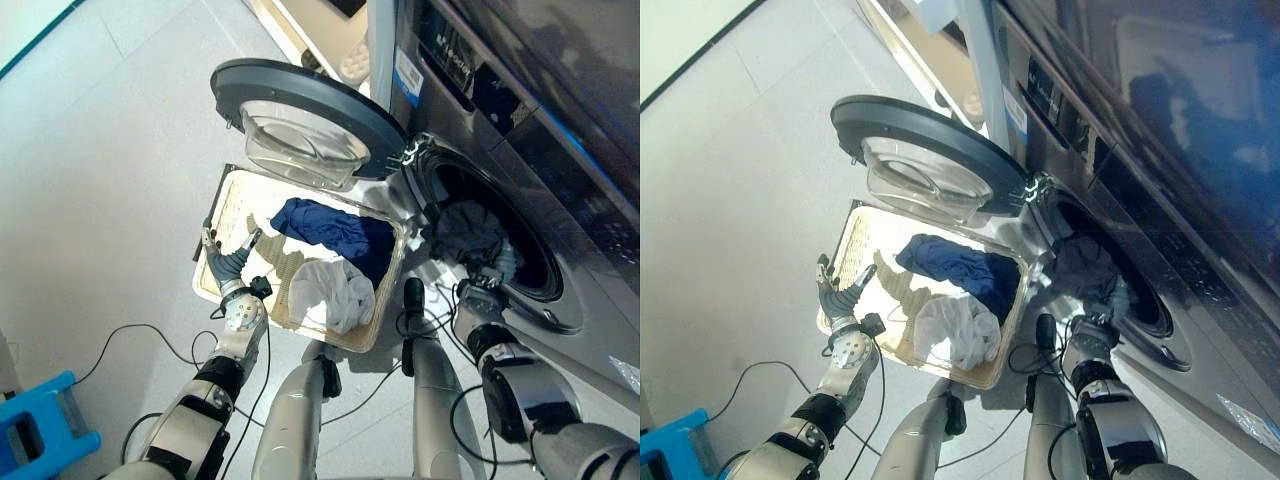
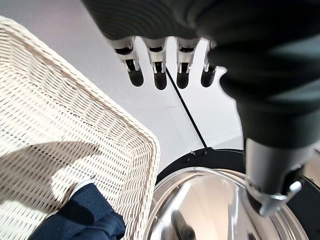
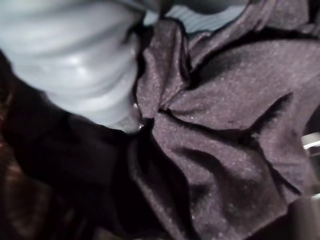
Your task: Put the clothes into the washing machine.
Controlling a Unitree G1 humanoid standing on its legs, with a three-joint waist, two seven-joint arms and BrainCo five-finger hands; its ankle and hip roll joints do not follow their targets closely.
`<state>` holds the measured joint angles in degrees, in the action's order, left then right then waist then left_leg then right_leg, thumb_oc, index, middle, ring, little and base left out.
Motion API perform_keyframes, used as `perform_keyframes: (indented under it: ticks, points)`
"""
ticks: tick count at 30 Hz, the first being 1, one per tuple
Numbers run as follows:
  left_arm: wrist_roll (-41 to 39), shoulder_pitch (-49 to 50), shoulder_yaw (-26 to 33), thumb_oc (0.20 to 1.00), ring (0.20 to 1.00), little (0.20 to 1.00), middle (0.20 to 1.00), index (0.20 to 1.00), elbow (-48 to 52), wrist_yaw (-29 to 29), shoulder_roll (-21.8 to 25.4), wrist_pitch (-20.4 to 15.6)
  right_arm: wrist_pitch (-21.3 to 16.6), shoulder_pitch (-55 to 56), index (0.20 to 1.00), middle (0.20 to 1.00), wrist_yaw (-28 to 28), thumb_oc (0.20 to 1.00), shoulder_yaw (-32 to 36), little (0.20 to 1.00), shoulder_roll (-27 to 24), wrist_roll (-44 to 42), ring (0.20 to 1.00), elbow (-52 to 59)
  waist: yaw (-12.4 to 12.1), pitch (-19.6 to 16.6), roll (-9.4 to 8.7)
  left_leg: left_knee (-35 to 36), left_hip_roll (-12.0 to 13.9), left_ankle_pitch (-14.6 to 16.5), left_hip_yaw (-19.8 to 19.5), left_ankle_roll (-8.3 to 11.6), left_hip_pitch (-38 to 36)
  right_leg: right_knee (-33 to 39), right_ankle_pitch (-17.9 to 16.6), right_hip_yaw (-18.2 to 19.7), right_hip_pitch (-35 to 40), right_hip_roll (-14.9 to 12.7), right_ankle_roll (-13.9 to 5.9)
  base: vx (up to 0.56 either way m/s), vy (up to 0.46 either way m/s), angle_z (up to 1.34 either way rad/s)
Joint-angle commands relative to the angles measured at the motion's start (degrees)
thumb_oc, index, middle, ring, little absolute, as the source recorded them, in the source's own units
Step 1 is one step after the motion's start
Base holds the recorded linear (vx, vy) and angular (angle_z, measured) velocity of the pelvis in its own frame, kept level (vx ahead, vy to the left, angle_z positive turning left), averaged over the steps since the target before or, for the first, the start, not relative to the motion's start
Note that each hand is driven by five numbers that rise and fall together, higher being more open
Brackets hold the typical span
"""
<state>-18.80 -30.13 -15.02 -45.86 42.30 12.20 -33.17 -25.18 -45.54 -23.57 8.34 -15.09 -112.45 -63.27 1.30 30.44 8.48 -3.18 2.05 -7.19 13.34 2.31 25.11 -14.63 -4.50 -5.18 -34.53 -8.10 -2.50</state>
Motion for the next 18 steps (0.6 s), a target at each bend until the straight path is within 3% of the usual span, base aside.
perform_keyframes:
  ticks: [1,6,11,14,18]
  points:
    - [2.56,-3.22,-1.39,1.0,1.0,1.0,1.0,1.0,3.54,-0.96,1.56,-3.51,-4.85,-3.53,0.2,0.2,3.36,0.2,2.93,0.2,-3.04,-0.55,0.2,4.2,-1.67,-0.65,1.33,-7.46,-5.62,6.06,-1.3,1.07,5.08,-4.12,4.87,-8.6,0.35,0.13,-3.76,-0.02,-0.13,0.07]
    - [2.7,-4.17,-3.36,1.0,1.0,1.0,1.0,1.0,8.57,-2.44,5.15,-2.08,-8.64,-6.72,0.2,0.2,9.59,0.2,4.28,0.2,-6.72,-0.55,0.2,4.21,-2.86,-0.65,0.4,-7.78,-5.41,6.11,-2.18,0.73,6.57,-4.74,4.39,-9.58,-0.85,0.01,-4.13,-0.01,-0.119,0.13]
    - [2.1,-5.02,-4.57,1.0,1.0,1.0,1.0,1.0,12.56,-3.31,7.91,-0.34,-12.36,-8.79,0.2,0.2,12.41,0.2,4.56,0.2,-10.5,-0.55,0.2,3.22,-3.33,-0.65,0.24,-8.47,-5.36,6.4,-2.64,0.65,7.6,-5.63,4.13,-10.0,-2.02,-0.51,-4.36,0.01,-0.048,0.08]
    - [1.42,-4.8,-5.3,1.0,1.0,1.0,1.0,1.0,14.76,-3.53,9.21,0.62,-17.83,-9.83,0.2,0.2,15.3,0.2,5.99,0.2,-13.03,-0.55,0.2,3.67,-3.36,-0.65,0.16,-8.86,-5.25,6.84,-2.87,0.63,7.84,-5.96,4.09,-10.05,-2.38,-0.82,-4.51,0.01,-0.026,0.07]
    - [0.51,-4.07,-5.73,1.0,1.0,1.0,1.0,1.0,15.97,-3.81,10.21,1.39,-22.45,-10.62,0.2,0.2,19.25,0.2,7.71,0.2,-15.52,-0.55,0.2,3.84,-3.33,-0.65,0.18,-8.71,-5.34,6.96,-3.16,0.6,7.69,-5.85,3.92,-9.86,-2.4,-0.72,-4.62,0.0,0.0,0.0]
